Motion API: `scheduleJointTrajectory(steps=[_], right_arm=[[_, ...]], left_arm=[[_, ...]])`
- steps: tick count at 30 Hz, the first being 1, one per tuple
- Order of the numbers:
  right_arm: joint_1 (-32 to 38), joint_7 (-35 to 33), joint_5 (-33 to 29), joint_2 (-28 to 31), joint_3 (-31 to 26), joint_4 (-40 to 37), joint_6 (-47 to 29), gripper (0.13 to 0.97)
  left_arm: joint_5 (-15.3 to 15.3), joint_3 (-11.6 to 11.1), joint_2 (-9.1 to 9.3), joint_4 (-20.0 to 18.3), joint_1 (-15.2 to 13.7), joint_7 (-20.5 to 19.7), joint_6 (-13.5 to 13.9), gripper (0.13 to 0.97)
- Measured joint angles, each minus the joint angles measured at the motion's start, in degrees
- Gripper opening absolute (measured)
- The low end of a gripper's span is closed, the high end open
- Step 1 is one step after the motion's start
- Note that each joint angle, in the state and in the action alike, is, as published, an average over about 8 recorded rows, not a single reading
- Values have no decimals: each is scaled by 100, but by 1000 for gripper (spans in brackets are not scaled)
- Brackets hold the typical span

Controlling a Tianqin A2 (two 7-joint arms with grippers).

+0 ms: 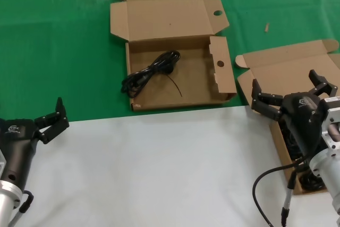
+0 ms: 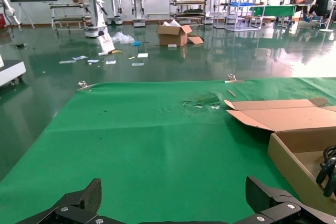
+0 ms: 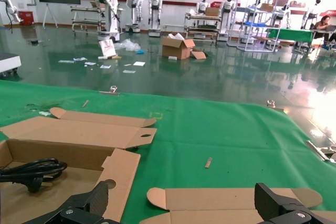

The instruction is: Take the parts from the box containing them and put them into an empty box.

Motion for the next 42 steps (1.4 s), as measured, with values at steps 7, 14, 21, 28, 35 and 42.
scheduleJointTrajectory(steps=[7,14,21,28,35,42], right_arm=[[0,0,0,0,0,0,0,966],[0,0,0,0,0,0,0,966],[0,0,0,0,0,0,0,966],[0,0,0,0,0,0,0,966],[0,0,0,0,0,0,0,966],[0,0,0,0,0,0,0,966]], left_arm=[[0,0,0,0,0,0,0,966],[0,0,0,0,0,0,0,966],[0,0,0,0,0,0,0,966],[0,0,0,0,0,0,0,966],[0,0,0,0,0,0,0,966],[0,0,0,0,0,0,0,966]])
